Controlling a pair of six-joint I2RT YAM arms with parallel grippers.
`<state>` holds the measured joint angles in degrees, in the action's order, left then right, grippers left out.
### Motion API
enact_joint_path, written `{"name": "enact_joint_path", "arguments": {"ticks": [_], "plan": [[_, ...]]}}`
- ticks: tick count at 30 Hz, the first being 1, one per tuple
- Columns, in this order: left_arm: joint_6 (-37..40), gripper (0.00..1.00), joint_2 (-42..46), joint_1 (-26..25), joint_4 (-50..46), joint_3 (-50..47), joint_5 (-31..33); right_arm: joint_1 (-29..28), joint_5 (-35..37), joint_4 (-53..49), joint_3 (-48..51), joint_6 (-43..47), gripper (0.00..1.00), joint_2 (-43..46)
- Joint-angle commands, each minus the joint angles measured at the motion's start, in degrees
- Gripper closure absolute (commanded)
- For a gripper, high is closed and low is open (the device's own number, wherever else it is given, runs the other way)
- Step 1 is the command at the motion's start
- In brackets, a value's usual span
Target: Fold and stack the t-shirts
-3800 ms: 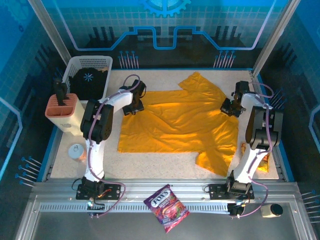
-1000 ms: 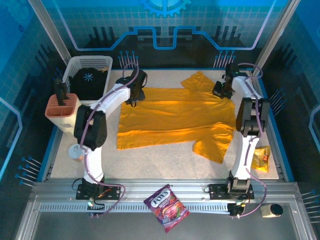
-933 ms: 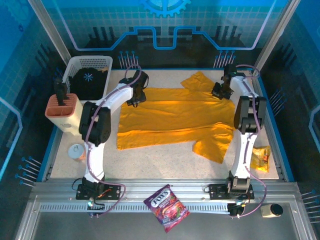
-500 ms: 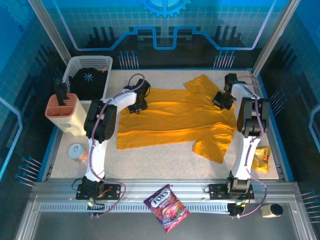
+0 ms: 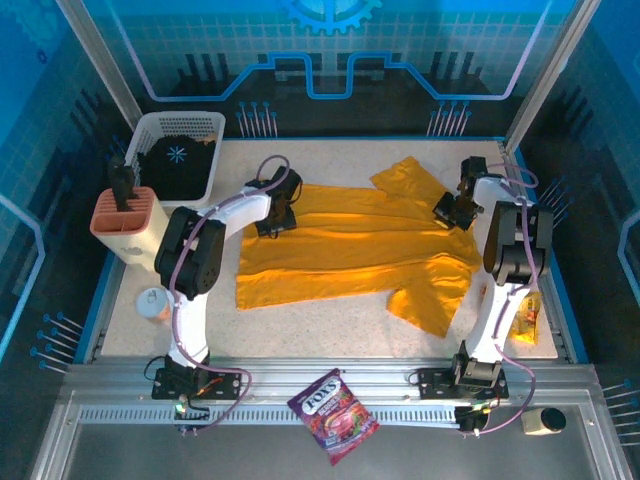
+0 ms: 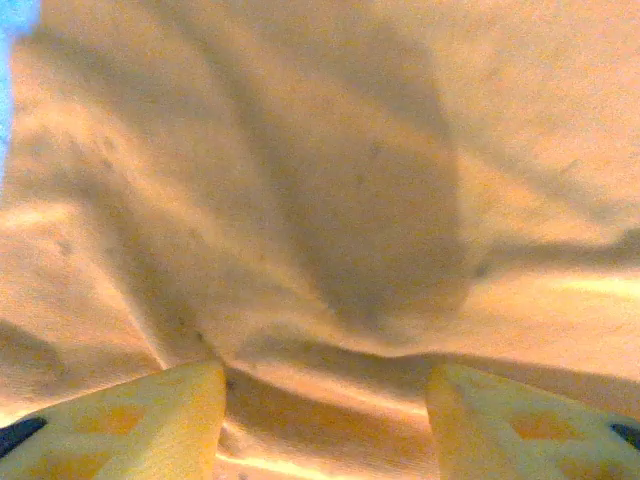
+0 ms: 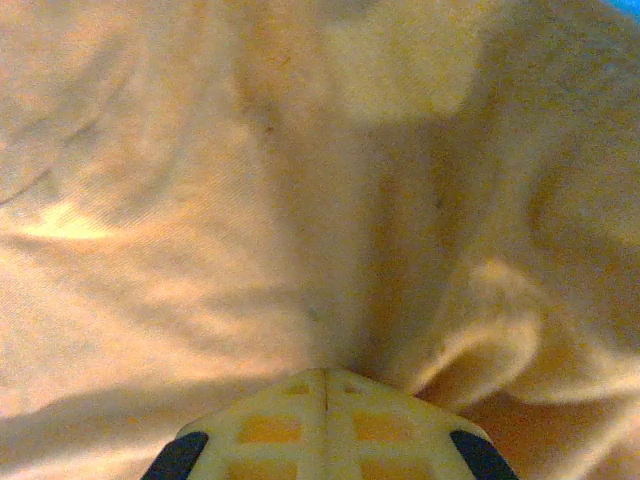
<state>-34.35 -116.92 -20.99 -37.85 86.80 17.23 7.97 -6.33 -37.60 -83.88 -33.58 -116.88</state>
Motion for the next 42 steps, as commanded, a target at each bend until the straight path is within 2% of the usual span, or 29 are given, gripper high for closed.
{"name": "enact_joint_path", "arguments": {"ticks": [1,5,9,12,20,26,36,42], "plan": [[3.6,0.37,3.5,1.5,-6.5,10.3,4.2,0.7,-1.5,-2.1,-1.6,2.2,0.91,6.6],[6.6,0.34,-1.3,5.4,-11.7,20.7,5.3,0.7,-3.2,-3.7,-0.8,4.8,0.84,11.2],[10.7,0.50,-9.4,9.7,-14.2,29.5,0.5,0.7,-4.6,-4.1,2.3,6.5,0.83,15.6],[14.0,0.54,-15.1,11.8,-15.1,34.8,-2.3,0.7,-5.2,-4.7,4.9,7.9,0.83,19.1],[20.8,0.55,-25.1,14.5,-14.7,45.7,-7.4,0.9,-4.6,-5.5,11.2,10.0,0.81,27.2],[24.6,0.54,-34.3,15.1,-19.4,57.9,-6.0,1.3,-5.2,-5.9,14.5,10.8,0.80,29.0],[25.0,0.53,-36.8,16.7,-21.6,60.3,-7.8,1.7,-5.0,-5.9,16.5,11.0,0.79,30.3],[27.0,0.46,-40.3,17.0,-26.0,65.4,-13.7,1.8,-6.2,-5.2,16.5,10.6,0.79,30.0]]}}
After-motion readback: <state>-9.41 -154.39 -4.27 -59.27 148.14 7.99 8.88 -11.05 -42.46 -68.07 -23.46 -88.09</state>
